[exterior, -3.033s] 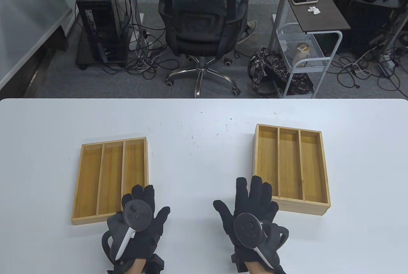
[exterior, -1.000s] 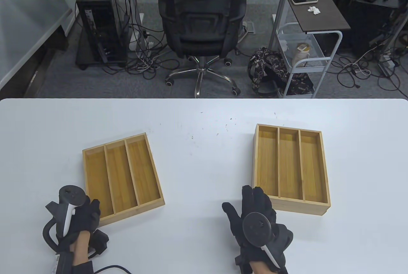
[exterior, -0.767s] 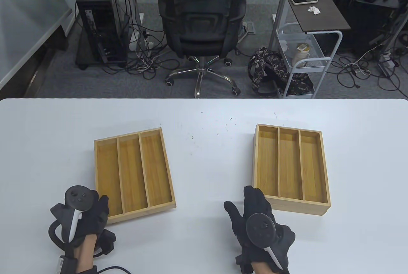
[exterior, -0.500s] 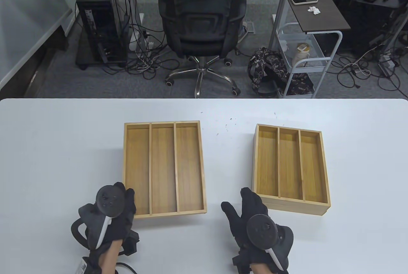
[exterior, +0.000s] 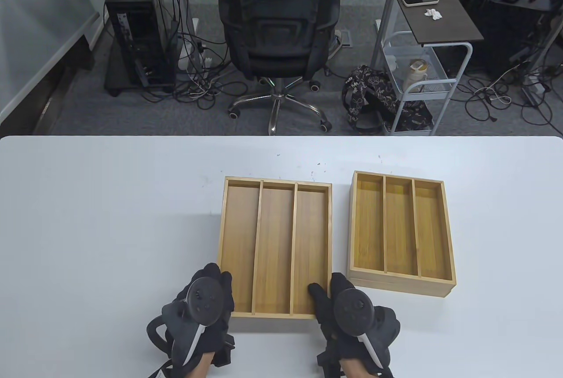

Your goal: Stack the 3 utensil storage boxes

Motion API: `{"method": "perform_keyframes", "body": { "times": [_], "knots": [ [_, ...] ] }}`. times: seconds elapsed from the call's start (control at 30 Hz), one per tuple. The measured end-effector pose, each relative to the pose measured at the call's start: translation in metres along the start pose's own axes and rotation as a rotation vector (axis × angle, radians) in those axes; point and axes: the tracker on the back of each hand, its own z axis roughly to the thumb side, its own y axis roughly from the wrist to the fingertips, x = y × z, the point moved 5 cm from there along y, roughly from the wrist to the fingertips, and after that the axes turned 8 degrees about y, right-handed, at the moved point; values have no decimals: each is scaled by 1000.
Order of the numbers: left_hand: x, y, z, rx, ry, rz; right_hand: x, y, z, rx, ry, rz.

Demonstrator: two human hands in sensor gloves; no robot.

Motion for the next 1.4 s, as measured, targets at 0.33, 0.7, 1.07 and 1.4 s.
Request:
{"method": "perform_keyframes", "body": {
  "times": [0.33,0.7,1.07,1.4],
  "knots": [
    [18,-1,-9,4,-91,-74,1,-2,6,42,-51,-47],
    [35,4,-26,9,-170,-202,21,6,-26,-67,-40,-86],
    [56,9,-29,6,-137,-274,62,19,-48,-144,18,-133],
    [64,14,-29,-2,-145,-336,138,66,-98,-288,-63,-155]
  ]
}}
